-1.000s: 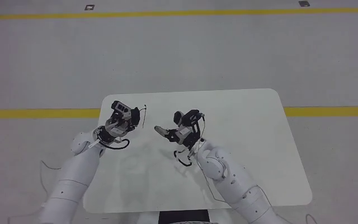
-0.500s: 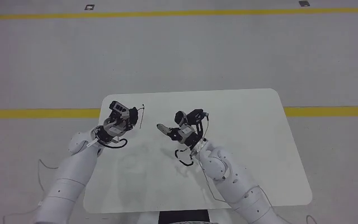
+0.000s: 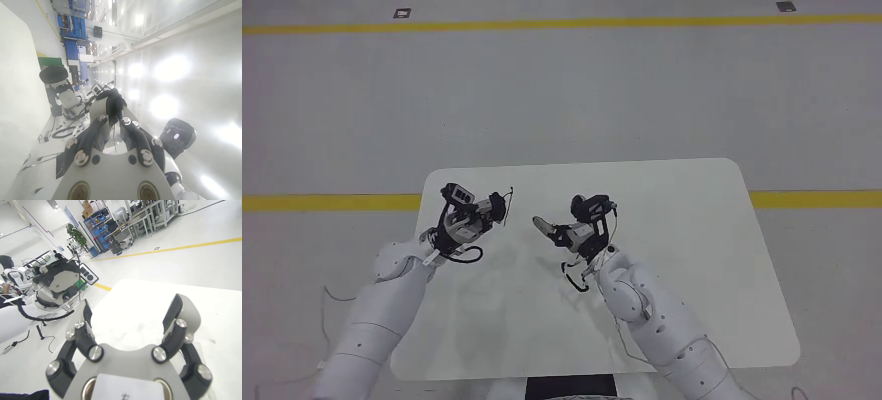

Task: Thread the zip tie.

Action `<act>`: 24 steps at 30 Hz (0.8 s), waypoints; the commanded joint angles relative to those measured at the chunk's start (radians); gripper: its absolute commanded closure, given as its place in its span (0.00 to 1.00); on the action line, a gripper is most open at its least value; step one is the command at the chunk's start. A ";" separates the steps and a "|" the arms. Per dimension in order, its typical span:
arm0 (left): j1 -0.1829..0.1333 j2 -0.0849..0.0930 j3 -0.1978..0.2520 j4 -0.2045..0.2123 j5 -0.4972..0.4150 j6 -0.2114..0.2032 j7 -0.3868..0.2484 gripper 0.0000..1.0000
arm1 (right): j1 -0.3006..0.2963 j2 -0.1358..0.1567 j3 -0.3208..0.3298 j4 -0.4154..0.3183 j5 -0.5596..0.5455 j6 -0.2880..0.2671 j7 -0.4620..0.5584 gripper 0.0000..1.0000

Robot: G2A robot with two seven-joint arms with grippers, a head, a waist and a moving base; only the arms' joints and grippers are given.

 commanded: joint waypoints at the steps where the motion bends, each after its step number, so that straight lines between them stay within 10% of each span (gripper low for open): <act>1: -0.003 -0.001 0.002 0.006 0.000 -0.003 0.001 1.00 | 0.002 0.000 -0.001 0.002 -0.001 0.001 0.000 0.00; 24: 0.010 -0.002 -0.005 -0.020 -0.016 -0.011 0.032 1.00 | 0.006 -0.001 -0.003 0.004 0.000 -0.004 0.005 0.00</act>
